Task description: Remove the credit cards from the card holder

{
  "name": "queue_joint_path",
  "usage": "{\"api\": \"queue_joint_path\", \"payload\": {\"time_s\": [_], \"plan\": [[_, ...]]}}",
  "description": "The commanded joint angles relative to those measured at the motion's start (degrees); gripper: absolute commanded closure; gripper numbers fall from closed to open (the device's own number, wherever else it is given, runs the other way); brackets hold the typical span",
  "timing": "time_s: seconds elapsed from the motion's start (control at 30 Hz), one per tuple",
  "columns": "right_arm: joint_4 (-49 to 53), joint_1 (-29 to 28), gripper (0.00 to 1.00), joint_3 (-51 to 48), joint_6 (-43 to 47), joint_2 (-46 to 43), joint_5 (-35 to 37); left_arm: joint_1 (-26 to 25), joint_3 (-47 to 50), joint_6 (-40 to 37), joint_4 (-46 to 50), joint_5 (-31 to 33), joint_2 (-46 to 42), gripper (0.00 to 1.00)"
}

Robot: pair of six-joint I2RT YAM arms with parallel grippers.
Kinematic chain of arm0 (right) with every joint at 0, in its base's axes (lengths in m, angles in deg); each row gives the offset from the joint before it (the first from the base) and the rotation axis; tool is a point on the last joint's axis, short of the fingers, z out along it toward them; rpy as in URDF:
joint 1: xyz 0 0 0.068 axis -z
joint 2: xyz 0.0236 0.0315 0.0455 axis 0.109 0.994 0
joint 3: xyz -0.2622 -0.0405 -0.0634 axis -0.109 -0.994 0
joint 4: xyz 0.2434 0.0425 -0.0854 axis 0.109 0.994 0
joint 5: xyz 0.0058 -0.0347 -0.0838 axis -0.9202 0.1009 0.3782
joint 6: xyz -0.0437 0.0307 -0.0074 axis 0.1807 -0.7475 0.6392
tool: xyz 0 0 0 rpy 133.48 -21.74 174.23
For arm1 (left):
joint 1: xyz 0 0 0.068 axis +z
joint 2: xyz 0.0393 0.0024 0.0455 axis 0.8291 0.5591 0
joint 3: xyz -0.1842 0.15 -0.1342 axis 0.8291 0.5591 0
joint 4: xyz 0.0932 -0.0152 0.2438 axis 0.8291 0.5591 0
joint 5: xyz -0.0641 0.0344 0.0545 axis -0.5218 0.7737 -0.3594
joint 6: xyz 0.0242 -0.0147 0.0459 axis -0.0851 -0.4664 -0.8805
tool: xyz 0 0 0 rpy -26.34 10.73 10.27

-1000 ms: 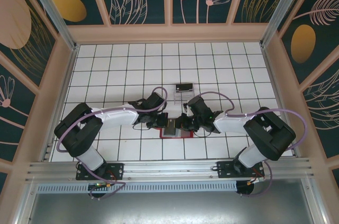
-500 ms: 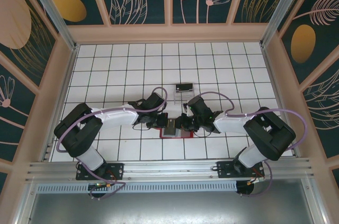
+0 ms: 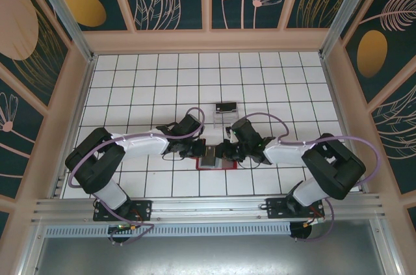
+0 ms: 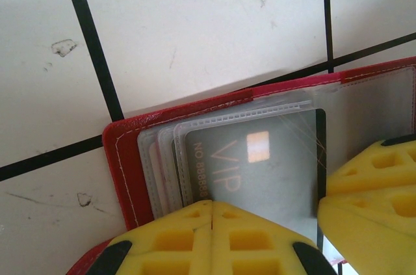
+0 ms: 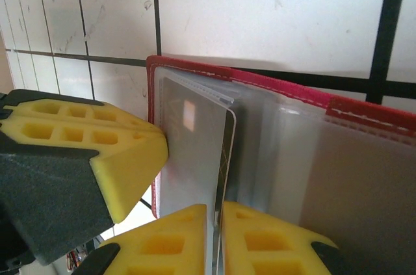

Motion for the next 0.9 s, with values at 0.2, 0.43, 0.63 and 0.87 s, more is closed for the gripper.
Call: {"api": "queue_joint_path", "payload": {"time_s": [0.2,0.43,0.63,0.87], "plan": [[-0.8,0.0,0.86,-1.1,0.0,-2.8,-0.2,0.1,2.8,0.1,5.3,4.0,1.9,0.93],[-1.7,0.0,0.86,-1.2,-0.2,-1.9,-0.7,0.0,2.9,0.2,5.0,3.9,2.0,0.93],[-1.3,0.2,0.87,-1.5,-0.4,-2.1,-0.4,0.1,3.2,0.4,4.9,3.8,1.9,0.93],[0.2,0.4,0.88,-1.9,0.0,-3.0,0.1,0.0,3.5,0.7,4.5,3.8,1.7,0.93]]}}
